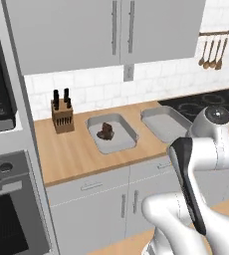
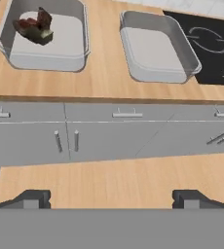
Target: Place one sweet potato and one steak in each tupperware on the nearby counter, to pack two identical lunches.
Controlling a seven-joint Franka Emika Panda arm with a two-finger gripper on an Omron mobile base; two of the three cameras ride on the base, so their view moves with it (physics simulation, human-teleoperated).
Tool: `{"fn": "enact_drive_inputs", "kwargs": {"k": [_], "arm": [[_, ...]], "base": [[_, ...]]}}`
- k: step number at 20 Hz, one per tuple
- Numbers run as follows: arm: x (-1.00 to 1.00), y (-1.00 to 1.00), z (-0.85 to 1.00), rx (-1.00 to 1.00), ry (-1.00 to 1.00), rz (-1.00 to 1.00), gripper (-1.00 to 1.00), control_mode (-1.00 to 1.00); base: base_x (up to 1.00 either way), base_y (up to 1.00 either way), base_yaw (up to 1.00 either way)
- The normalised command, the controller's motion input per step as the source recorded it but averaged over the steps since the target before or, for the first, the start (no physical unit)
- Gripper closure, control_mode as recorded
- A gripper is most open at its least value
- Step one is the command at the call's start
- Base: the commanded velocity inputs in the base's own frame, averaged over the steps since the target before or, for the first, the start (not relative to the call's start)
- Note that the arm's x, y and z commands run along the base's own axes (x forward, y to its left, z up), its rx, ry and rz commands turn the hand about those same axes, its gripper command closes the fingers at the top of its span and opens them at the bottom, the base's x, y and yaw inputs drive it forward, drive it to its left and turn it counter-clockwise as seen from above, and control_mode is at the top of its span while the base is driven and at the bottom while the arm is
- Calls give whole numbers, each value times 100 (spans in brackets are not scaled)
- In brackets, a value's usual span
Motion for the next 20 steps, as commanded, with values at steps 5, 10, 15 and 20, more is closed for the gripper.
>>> {"fn": "enact_drive_inputs", "kwargs": {"k": [5,10,15,20], "arm": [[0,0,0,0,0,0,-100,100],[0,0,0,0,0,0,-100,100],[0,0,0,0,0,0,-100,100],[0,0,0,0,0,0,-100,100]], "base": [[-100,40,25],[-100,87,35],[-100,42,23],[-78,87,18]]}}
